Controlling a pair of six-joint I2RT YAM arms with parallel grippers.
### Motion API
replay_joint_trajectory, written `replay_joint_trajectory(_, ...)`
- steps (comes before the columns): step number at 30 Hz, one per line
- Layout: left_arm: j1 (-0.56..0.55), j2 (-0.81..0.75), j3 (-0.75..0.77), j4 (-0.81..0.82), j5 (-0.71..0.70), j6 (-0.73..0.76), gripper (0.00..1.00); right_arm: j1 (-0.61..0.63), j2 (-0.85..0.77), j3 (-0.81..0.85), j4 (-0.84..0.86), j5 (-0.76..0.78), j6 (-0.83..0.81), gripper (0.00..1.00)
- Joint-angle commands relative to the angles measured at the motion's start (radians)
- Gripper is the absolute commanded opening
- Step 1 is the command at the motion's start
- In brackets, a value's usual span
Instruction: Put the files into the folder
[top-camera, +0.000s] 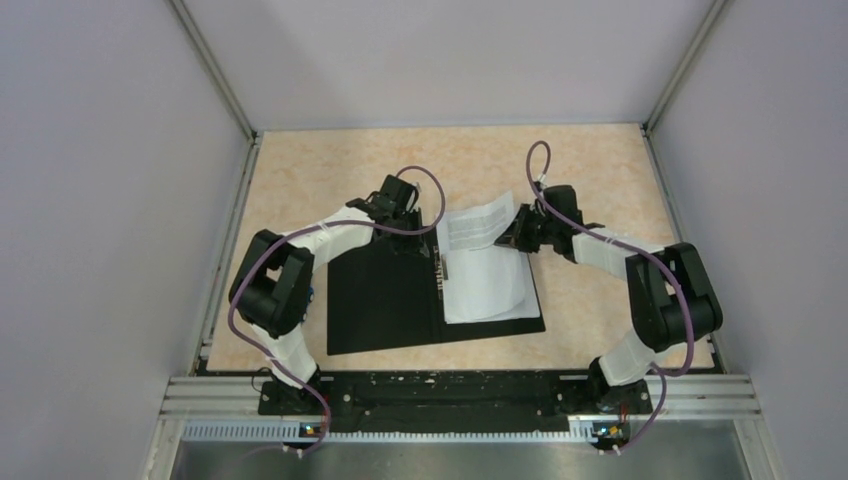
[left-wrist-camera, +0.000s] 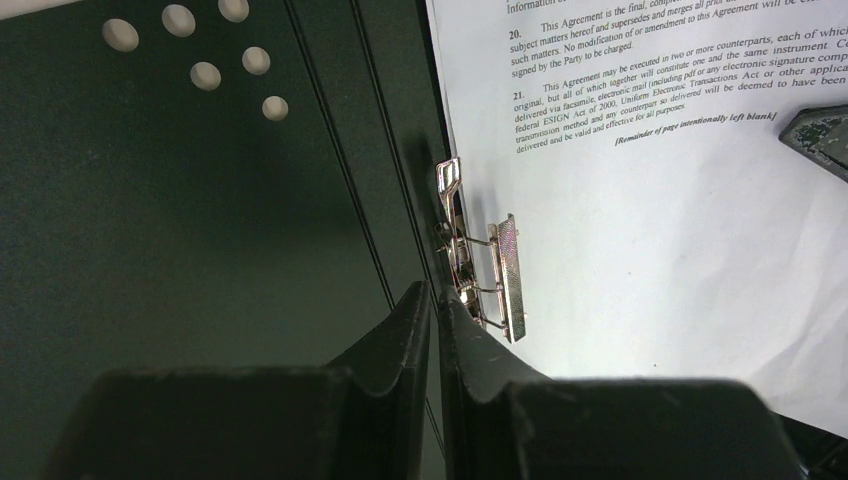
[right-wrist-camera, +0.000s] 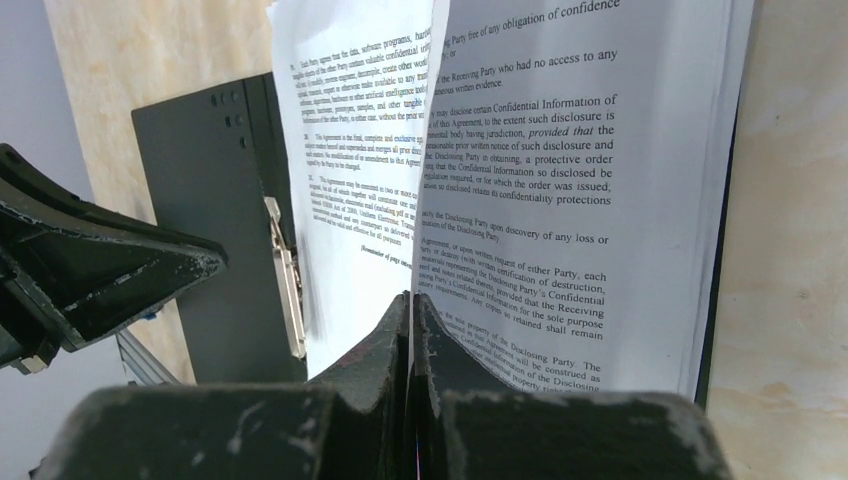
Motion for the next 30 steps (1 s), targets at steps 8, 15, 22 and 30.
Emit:
replay_joint_trajectory(8, 0.004, 0.019, 0.004, 0.042, 0.021, -0.008, 0.12, 0.012, 0.008, 0.034, -0.017, 0.048, -0.062, 0.12)
replay_joint_trajectory(15, 0.006, 0.026, 0.018, 0.038, 0.022, -0.009, 0.14, 0.011, -0.044, 0.097, -0.208, 0.203, -0.144, 0.73)
replay_joint_trajectory(22, 0.008, 0.021, 0.009, 0.038, 0.021, -0.01, 0.15, -0.026, -0.048, 0.135, -0.292, 0.279, -0.188, 0.86)
replay_joint_trajectory(30, 0.008, 0.002, -0.035, 0.051, 0.009, -0.024, 0.12, -0.031, 0.105, 0.321, -0.312, 0.342, -0.207, 0.64)
